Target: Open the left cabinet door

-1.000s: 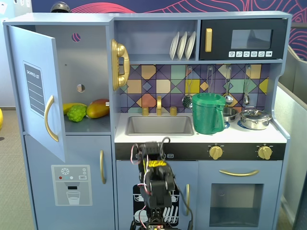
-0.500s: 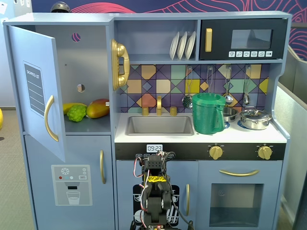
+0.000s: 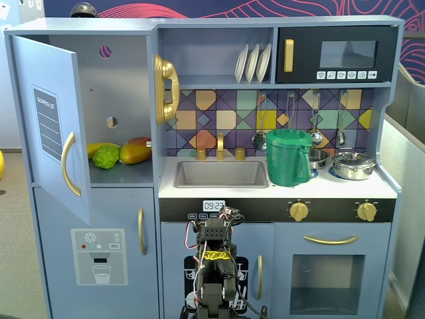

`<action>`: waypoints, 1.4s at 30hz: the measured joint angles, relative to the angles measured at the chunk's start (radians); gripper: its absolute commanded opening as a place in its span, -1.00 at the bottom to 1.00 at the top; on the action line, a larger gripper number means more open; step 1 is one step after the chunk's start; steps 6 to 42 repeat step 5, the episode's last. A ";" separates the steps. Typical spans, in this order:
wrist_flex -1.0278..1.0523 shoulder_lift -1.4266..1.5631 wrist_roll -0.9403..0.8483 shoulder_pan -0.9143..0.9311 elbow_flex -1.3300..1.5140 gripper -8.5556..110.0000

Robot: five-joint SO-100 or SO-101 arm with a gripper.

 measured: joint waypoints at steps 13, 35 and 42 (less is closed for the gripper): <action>0.000 0.000 0.006 0.000 0.000 -0.85; 0.000 0.000 0.006 0.000 0.000 -0.85; 0.000 0.000 0.006 0.000 0.000 -0.85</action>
